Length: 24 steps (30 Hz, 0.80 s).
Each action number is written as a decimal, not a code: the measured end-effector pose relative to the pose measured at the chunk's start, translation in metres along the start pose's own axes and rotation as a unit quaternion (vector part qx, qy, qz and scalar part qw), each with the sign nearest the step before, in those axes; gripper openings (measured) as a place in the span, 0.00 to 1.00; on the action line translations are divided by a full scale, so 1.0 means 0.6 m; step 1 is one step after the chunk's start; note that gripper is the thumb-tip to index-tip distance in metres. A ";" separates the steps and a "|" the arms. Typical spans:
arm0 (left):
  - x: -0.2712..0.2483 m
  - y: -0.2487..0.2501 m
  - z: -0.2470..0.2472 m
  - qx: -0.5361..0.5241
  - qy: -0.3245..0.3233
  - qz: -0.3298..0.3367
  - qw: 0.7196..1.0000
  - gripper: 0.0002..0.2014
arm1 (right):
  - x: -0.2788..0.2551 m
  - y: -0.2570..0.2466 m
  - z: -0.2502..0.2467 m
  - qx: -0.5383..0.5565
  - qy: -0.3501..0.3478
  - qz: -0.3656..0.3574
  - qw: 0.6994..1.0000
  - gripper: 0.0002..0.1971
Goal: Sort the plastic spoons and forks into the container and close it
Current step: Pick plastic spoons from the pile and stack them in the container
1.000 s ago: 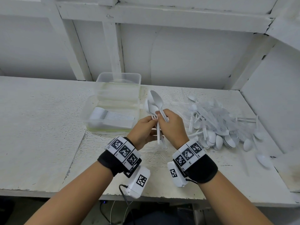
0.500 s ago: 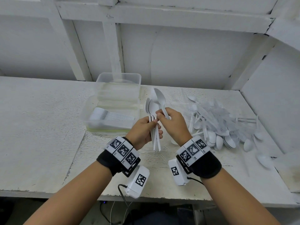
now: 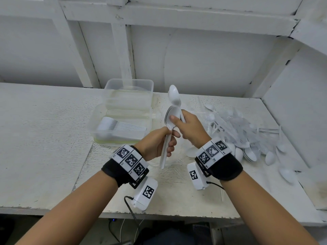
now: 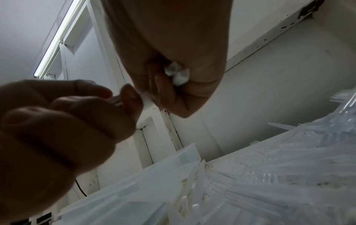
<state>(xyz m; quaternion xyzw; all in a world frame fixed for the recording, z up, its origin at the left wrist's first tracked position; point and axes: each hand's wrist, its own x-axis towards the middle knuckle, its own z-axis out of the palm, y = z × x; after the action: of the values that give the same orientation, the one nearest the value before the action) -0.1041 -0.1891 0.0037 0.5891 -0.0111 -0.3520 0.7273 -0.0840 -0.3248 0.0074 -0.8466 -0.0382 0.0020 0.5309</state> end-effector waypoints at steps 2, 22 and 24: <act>-0.002 0.004 -0.006 -0.003 -0.037 -0.020 0.999 0.16 | -0.003 -0.005 -0.005 0.031 -0.020 0.005 0.999 0.10; -0.003 0.005 -0.016 0.093 0.074 0.062 0.991 0.12 | -0.005 -0.003 -0.010 0.010 0.058 -0.004 0.998 0.04; -0.004 0.003 -0.018 0.072 0.089 0.075 0.991 0.13 | -0.006 -0.003 -0.009 0.010 0.066 -0.004 0.998 0.06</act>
<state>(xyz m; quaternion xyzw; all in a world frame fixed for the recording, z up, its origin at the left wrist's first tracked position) -0.1005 -0.1785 0.0028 0.6665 -0.0159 -0.2405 0.7055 -0.0876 -0.3293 0.0111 -0.8393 -0.0061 -0.0556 0.5408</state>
